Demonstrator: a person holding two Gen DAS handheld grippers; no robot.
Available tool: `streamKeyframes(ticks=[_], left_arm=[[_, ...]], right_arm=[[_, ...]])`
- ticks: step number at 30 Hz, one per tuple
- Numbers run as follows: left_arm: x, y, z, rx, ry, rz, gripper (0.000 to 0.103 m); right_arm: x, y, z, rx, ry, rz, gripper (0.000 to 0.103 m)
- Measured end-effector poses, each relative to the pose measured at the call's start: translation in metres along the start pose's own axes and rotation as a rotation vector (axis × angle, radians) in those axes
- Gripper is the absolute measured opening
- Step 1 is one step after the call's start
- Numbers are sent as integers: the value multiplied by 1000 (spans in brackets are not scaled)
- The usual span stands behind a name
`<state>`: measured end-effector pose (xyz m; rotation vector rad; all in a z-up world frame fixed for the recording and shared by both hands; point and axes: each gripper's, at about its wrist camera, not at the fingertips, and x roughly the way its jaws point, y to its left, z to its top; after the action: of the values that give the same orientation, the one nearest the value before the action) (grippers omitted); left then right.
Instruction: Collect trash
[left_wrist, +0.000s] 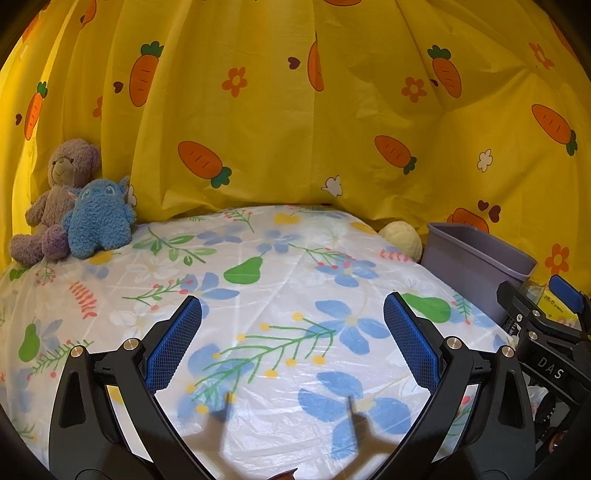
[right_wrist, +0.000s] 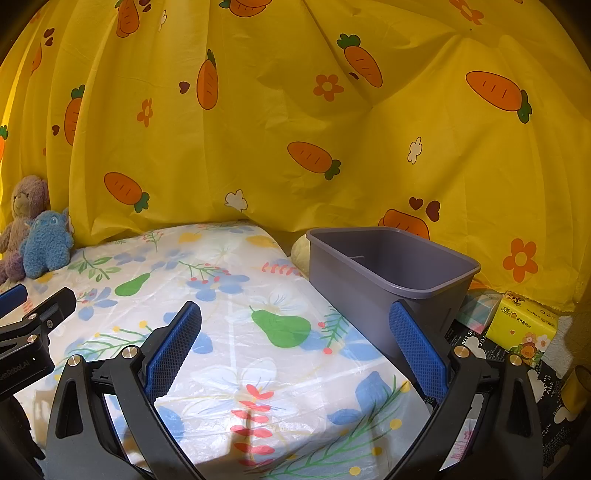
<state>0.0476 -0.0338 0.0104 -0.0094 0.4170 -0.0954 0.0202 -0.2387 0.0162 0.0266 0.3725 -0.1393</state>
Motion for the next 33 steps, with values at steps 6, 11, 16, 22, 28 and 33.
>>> streamKeyframes(ticks=[6,11,16,22,28,33], left_arm=[[0,-1,0,4,1,-2,97],[2,-2,-1,8,-1,-5,87],[2,-2,-2,7,0,5,81],[1,0,-2,4,-1,11,81],[0,-2,-2,7,1,9,81],[-1,-1,-1,1,-3,12,83]], right_arm=[[0,0,0,1,1,-1,98],[4,-1,-3,2,7,-5,98],[6,-2,-4,6,10,-10,98],[5,-3,-5,10,9,-15,98],[5,-4,-5,9,10,-15,98],[5,-4,-5,9,10,-14,98]])
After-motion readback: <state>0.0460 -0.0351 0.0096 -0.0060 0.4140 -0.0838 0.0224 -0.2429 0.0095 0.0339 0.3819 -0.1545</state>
